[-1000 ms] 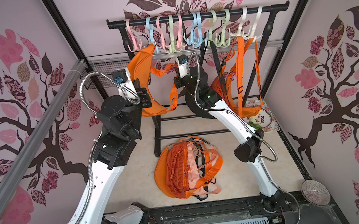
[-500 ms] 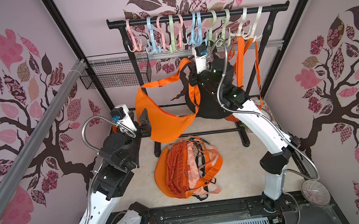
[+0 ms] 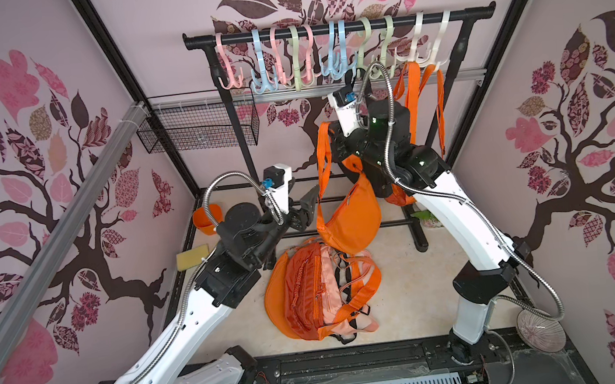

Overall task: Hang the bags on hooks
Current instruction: Hang the bag on the hook.

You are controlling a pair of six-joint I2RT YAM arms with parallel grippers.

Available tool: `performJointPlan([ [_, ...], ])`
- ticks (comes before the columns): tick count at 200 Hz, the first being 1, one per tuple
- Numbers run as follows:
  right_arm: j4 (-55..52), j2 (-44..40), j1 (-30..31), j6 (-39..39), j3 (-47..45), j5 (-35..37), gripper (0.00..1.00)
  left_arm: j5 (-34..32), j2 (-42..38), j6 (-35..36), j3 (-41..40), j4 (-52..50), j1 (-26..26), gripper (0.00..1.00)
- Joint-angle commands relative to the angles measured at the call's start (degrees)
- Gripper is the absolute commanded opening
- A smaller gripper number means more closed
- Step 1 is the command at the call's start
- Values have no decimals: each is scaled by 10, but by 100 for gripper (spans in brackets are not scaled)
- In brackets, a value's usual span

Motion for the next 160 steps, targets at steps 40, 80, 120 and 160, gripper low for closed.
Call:
performJointPlan([
  [40, -24, -71, 2, 8, -20, 10, 0, 6, 49, 43, 76, 25, -3, 65],
  [80, -46, -77, 5, 16, -4, 4, 0, 16, 100, 63, 129, 11, -3, 65],
  [120, -60, -87, 6, 16, -1, 6, 0, 40, 136, 48, 157, 21, -4, 65],
  [160, -68, -94, 6, 17, -4, 5, 0, 26, 167, 57, 181, 29, -13, 65],
])
